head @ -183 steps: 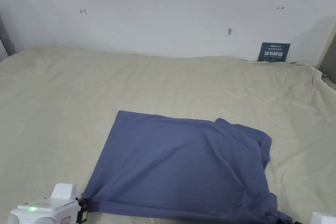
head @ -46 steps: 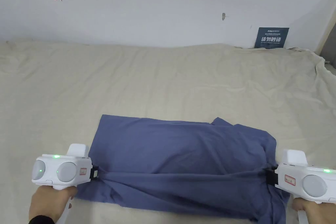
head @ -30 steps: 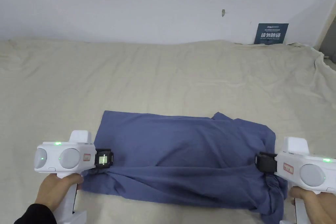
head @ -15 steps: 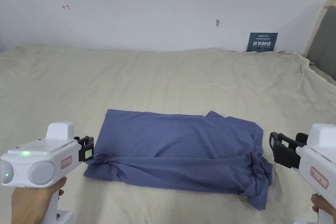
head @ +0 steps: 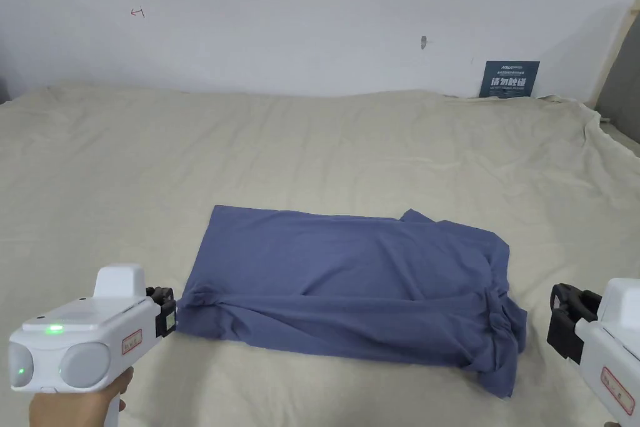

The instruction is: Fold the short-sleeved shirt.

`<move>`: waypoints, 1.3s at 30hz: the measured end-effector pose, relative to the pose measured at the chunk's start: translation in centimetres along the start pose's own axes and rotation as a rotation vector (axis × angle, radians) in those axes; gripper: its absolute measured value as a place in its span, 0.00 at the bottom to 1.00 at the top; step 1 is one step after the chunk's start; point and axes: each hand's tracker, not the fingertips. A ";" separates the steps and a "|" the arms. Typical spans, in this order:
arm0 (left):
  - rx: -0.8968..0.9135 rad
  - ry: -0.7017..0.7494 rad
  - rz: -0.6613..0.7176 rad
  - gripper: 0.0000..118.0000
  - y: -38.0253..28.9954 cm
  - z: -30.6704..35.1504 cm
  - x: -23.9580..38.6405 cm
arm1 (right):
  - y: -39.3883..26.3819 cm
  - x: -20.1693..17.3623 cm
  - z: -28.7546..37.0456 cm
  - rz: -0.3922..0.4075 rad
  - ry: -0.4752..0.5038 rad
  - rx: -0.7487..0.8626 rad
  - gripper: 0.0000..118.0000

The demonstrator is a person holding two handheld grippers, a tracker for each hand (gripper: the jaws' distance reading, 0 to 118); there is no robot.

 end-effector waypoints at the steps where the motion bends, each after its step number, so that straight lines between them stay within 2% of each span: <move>1: -0.014 -0.006 0.006 0.00 0.2 -0.7 -0.2 | 0.1 0.1 -0.3 -0.002 0.000 0.000 0.00; 5: -0.178 -0.032 0.042 0.02 0.8 -5.1 -1.1 | 0.4 0.1 -1.6 0.002 0.003 -0.006 0.00; 6: -0.224 -0.022 0.043 0.08 0.9 -6.3 -1.4 | 0.4 -0.2 -1.7 0.006 0.002 -0.010 0.00; 7: -0.250 -0.022 0.048 0.23 1.0 -7.5 -1.6 | 0.4 -0.2 -2.0 0.007 0.003 -0.014 0.00; 10: -0.357 -0.008 0.095 0.40 0.7 -11.0 -2.4 | 0.0 -0.1 -3.2 -0.001 0.004 -0.036 0.00; 11: -0.383 -0.007 0.106 0.56 0.5 -12.1 -2.6 | -0.1 -0.1 -3.6 -0.001 0.001 -0.045 0.00; 12: -0.380 0.005 0.110 0.64 0.4 -12.7 -2.6 | -0.3 -0.1 -4.0 -0.005 0.000 -0.053 0.00; 14: -0.421 0.038 0.092 0.66 0.1 -14.3 -2.4 | -0.7 0.0 -4.7 -0.014 -0.001 -0.070 0.00; 18: -0.457 0.064 0.059 0.65 -0.8 -17.1 -2.1 | -1.4 0.1 -6.0 -0.013 -0.005 -0.104 0.00; 20: -0.455 0.065 0.051 0.47 -1.1 -17.5 -2.0 | -1.7 0.3 -6.5 -0.017 -0.005 -0.117 0.00; 22: -0.443 0.074 0.026 0.38 -1.3 -17.3 -1.6 | -1.9 0.3 -6.8 -0.024 -0.007 -0.130 0.00; 23: -0.438 0.076 0.003 0.30 -1.3 -17.2 -1.4 | -2.1 0.4 -7.0 -0.027 -0.008 -0.138 0.00; 25: -0.419 0.047 -0.037 0.04 -1.3 -16.7 -1.3 | -2.6 0.7 -7.7 -0.034 -0.011 -0.160 0.00; 26: -0.416 0.001 -0.019 0.03 -1.2 -16.7 -1.2 | -2.8 0.6 -8.0 -0.037 -0.016 -0.184 0.00; 30: -0.407 0.023 -0.028 0.02 -0.7 -16.1 -1.4 | -4.9 1.0 -10.6 -0.058 -0.040 -0.313 0.02; 31: -0.389 0.010 -0.016 0.02 -0.4 -15.6 -1.5 | -5.5 1.0 -11.4 -0.057 -0.046 -0.359 0.09; 32: -0.375 0.003 -0.009 0.02 -0.1 -14.6 -1.3 | -6.1 1.0 -12.0 -0.071 -0.043 -0.390 0.19; 34: -0.360 -0.008 -0.010 0.02 0.4 -13.7 -1.3 | -7.3 0.8 -12.9 -0.098 -0.043 -0.440 0.48; 35: -0.353 -0.013 -0.015 0.02 0.6 -13.4 -1.4 | -7.9 0.6 -13.3 -0.112 -0.042 -0.461 0.54; 39: -0.337 -0.030 -0.007 0.02 1.4 -12.2 -1.1 | -9.4 0.2 -14.5 -0.150 -0.049 -0.515 0.55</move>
